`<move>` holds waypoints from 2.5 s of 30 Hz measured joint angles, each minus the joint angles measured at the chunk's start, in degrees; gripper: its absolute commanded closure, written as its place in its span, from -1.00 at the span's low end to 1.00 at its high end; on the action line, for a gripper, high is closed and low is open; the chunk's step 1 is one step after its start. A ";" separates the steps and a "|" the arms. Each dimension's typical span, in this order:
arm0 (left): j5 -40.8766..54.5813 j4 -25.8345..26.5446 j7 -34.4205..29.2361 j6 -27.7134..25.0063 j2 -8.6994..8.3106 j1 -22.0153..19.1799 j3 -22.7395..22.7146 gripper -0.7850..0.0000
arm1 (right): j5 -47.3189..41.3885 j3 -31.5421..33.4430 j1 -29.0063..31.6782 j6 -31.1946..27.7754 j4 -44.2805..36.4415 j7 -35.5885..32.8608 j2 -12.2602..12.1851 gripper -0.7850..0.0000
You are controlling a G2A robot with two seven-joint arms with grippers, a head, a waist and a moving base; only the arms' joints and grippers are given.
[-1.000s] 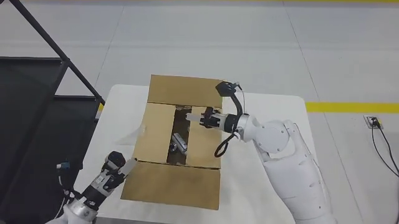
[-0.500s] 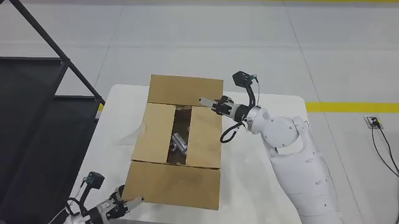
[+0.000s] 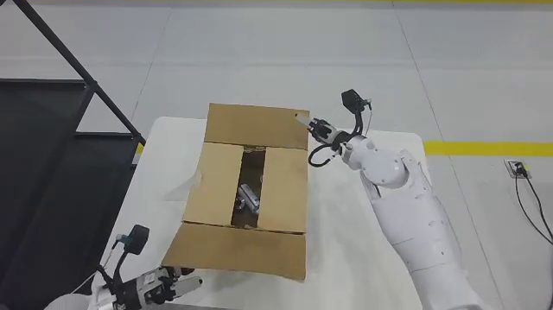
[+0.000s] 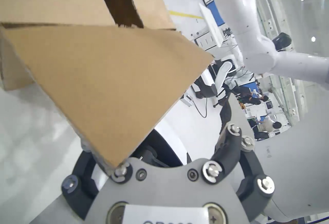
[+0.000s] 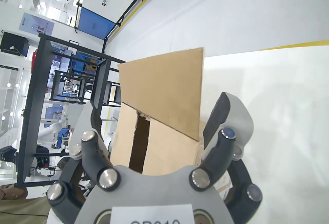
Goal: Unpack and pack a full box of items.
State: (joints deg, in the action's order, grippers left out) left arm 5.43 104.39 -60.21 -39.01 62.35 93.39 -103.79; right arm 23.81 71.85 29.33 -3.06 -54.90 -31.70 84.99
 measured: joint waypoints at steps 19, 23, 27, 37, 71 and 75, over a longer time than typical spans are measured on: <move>-19.01 3.85 27.56 18.91 1.40 -7.51 11.75 -1.00 | -13.51 -3.09 -15.44 -23.72 31.72 -3.21 3.38 -1.00; -22.12 3.20 30.12 20.83 1.64 -8.79 14.40 -1.00 | -16.17 -1.77 -16.35 -28.20 32.01 -7.23 2.73 -1.00; -23.85 2.90 31.66 21.58 1.79 -9.51 16.12 -1.00 | -18.15 -0.70 -16.51 -30.67 30.18 -12.93 1.87 -1.00; -25.50 2.53 33.04 22.09 1.88 -10.21 17.99 -1.00 | -19.40 0.07 -12.20 -21.38 15.49 -27.55 -0.34 -1.00; -23.76 5.45 48.83 22.96 2.05 -1.64 11.46 -1.00 | -28.90 -3.96 5.34 1.77 -4.96 -28.58 -1.84 -1.00; -20.85 1.97 50.96 26.05 2.17 -0.32 8.67 -1.00 | -27.94 -4.62 5.09 2.34 -4.73 -27.17 -1.95 -1.00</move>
State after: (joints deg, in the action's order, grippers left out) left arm -15.42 106.35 -9.25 -12.96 64.52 93.07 -95.12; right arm -4.12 67.23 34.42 -0.73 -59.63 -58.87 83.04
